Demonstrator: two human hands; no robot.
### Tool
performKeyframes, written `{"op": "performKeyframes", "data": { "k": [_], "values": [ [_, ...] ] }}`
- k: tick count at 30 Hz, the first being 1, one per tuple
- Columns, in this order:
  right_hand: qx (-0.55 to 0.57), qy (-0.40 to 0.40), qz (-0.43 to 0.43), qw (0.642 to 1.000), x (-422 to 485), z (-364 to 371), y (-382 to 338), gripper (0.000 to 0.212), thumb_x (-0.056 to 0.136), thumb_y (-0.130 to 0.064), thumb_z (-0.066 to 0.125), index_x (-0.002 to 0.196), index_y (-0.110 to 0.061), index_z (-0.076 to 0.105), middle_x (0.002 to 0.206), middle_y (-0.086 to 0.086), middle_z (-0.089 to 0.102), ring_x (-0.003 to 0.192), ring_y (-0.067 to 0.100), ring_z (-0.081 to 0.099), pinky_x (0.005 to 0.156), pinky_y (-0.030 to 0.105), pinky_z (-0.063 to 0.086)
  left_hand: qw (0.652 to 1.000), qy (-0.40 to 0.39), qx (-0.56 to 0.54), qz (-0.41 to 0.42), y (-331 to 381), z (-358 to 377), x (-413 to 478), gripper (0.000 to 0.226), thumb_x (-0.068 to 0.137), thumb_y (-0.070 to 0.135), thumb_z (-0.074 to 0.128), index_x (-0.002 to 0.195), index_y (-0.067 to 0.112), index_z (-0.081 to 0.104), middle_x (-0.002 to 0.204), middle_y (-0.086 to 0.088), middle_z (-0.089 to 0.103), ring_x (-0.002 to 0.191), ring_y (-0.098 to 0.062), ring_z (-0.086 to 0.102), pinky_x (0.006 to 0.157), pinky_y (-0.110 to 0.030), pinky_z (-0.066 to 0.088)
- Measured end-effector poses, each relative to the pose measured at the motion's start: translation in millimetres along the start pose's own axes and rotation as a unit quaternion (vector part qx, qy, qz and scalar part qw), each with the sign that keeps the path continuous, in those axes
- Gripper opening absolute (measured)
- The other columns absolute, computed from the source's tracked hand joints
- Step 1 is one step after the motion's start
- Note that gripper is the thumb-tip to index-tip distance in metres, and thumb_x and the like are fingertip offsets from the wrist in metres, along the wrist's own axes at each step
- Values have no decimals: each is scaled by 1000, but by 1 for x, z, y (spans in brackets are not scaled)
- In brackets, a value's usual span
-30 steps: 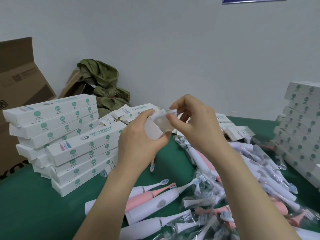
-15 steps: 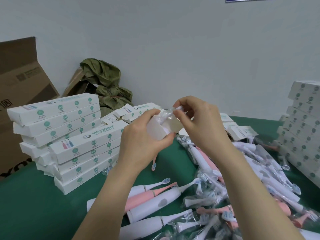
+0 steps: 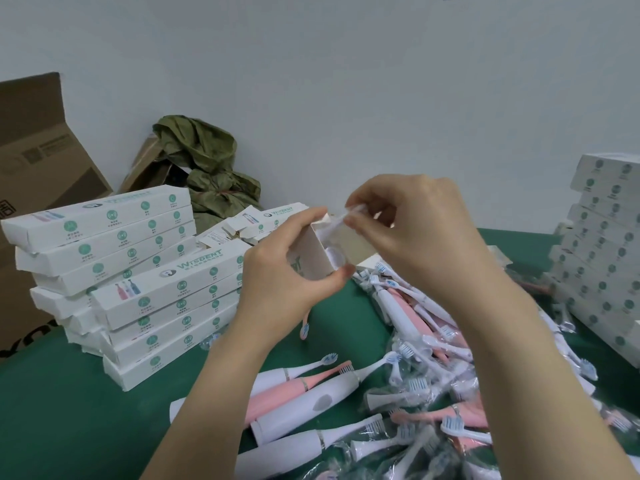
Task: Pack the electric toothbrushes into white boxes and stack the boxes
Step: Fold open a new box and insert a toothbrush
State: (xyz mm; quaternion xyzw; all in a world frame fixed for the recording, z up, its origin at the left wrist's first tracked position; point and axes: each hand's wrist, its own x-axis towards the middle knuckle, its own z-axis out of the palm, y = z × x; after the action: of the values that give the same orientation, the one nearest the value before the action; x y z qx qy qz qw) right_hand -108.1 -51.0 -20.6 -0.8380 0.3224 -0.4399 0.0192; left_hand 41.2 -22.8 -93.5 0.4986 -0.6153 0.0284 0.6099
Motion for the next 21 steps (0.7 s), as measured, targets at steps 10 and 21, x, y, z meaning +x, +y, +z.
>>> {"op": "performKeyframes", "data": {
  "k": [10, 21],
  "values": [
    [-116, -142, -31, 983, -2, 23, 7, 19, 99, -21, 41, 113, -21, 54, 105, -4, 59, 97, 19, 47, 73, 35, 42, 995, 2, -51, -85, 3, 3, 0, 58, 57, 28, 86, 111, 33, 64, 100, 27, 66, 97, 7, 60, 81, -5, 42],
    [26, -106, 2, 994, 1, 43, 13, 18, 92, -15, 54, 98, -10, 69, 94, -2, 36, 84, 10, 34, 63, 21, 31, 994, -8, -12, -108, 7, 2, 5, 65, 52, 34, 75, 116, 31, 64, 102, 22, 66, 95, 11, 58, 81, -4, 41]
  ]
}}
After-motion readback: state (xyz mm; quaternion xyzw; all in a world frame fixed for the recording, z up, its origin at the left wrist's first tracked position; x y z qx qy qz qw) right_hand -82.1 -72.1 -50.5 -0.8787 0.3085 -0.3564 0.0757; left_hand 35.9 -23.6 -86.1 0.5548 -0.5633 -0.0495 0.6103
